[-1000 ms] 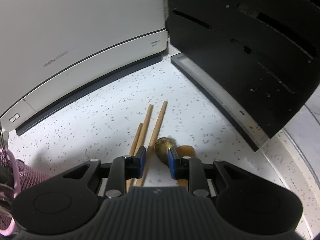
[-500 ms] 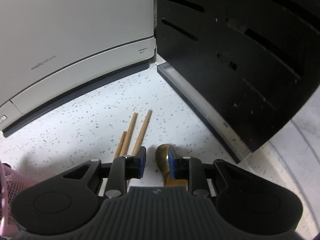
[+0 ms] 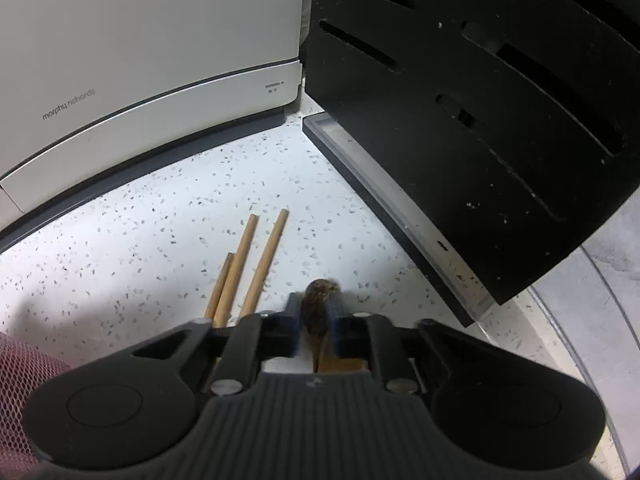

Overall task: Organize utensils
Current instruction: 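Close the right gripper on the gold spoon's bowl, then lift the gold spoon with the right gripper off the counter, then carry the gold spoon with the right gripper over the pink cup, then lower the gold spoon handle-first into the pink cup and open the right gripper, then move the right gripper to the wooden chopsticks on the counter, then close the right gripper on one wooden chopstick and lift it, then carry the chopstick with the right gripper over the pink cup, then lower the chopstick into the pink cup and open the right gripper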

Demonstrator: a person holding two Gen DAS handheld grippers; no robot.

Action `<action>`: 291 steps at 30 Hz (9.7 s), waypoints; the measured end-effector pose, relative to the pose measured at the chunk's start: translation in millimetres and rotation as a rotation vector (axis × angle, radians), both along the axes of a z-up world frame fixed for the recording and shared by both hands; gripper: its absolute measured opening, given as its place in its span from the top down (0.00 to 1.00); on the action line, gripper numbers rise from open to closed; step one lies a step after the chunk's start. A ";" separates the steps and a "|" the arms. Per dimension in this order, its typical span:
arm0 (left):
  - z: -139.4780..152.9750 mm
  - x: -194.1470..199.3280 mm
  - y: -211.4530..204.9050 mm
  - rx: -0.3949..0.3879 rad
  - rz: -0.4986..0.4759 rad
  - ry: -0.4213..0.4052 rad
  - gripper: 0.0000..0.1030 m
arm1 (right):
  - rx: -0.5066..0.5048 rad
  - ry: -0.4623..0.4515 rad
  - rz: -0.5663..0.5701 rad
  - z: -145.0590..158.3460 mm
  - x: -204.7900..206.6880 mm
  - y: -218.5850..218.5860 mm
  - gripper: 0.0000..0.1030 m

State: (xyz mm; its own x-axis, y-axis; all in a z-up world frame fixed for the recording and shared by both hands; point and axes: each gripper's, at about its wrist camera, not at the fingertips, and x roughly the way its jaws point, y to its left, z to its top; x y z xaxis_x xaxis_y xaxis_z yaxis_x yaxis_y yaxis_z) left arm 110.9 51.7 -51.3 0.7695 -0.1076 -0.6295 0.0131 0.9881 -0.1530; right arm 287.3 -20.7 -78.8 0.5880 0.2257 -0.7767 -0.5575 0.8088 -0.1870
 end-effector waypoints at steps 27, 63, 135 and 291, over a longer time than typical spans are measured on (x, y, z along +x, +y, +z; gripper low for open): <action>-0.3 0.4 0.3 0.000 0.006 0.001 0.00 | 0.452 -0.030 0.011 85.3 -77.1 -67.8 1.00; 0.3 -0.4 -1.0 -0.002 0.012 0.005 0.00 | 1.202 -0.221 -0.028 27.7 -151.0 -74.0 1.00; 1.1 3.0 0.4 -0.008 0.005 0.004 0.00 | 0.952 -0.407 0.288 54.5 -203.8 -77.8 1.00; 2.1 4.7 3.7 -0.003 -0.021 0.014 0.00 | 0.741 -0.430 0.266 40.7 -208.0 -59.4 0.99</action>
State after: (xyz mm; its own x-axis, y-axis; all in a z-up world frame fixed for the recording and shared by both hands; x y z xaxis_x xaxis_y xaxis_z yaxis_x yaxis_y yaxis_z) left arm 115.6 55.4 -49.3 0.7580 -0.1255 -0.6401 0.0314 0.9872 -0.1563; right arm 79.3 -80.1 -38.2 0.6514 0.7518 -0.1019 -0.7458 0.6592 0.0958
